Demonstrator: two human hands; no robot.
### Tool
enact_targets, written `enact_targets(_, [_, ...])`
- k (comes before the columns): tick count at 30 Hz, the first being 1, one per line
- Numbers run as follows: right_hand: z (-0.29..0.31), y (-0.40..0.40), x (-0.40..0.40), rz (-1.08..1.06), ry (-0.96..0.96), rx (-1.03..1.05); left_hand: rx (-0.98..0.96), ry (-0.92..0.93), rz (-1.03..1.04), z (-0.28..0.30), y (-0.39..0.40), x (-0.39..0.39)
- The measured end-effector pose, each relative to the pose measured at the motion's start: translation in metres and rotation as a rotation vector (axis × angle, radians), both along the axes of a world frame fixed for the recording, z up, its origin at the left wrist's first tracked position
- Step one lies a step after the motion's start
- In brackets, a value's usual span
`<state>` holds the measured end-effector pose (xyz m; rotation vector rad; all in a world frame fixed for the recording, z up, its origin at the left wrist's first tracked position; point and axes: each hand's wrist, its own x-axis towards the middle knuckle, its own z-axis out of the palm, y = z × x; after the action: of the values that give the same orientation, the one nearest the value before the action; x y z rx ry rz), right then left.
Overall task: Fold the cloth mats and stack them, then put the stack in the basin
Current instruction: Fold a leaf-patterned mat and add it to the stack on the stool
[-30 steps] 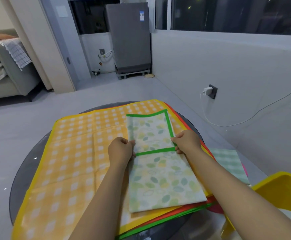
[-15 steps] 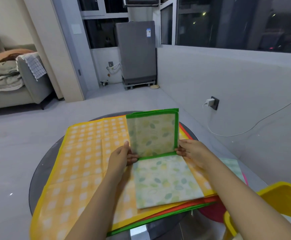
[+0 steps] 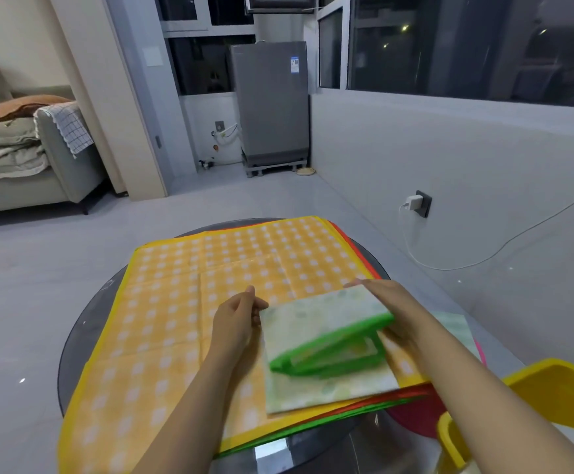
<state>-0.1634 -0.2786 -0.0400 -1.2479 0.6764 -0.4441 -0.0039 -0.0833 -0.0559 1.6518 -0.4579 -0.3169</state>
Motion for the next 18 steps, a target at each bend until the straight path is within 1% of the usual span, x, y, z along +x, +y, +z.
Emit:
enact_targets(3, [0.002, -0.005, 0.002, 0.028, 0.086, -0.068, 0.073, -0.118, -0.015, 0.000, 0.001, -0.003])
enact_targets(6, [0.002, -0.008, 0.003, 0.091, 0.158, -0.183, 0.156, -0.237, -0.016, 0.000, 0.001, -0.006])
enact_targets(11, [0.005, -0.004, -0.001, 0.151, 0.281, -0.469, 0.246, -0.368, -0.003, -0.003, -0.001, -0.007])
enact_targets(14, [0.005, 0.002, 0.000, 0.166, 0.322, -0.582, 0.312, -0.482, 0.001, -0.005, -0.002, -0.006])
enact_targets(16, [0.004, 0.006, 0.001, 0.180, 0.345, -0.674, 0.383, -0.582, -0.007, -0.005, -0.004, -0.007])
enact_targets(18, [0.006, 0.010, 0.002, 0.212, 0.389, -0.814, 0.480, -0.669, -0.022, -0.001, -0.005, -0.013])
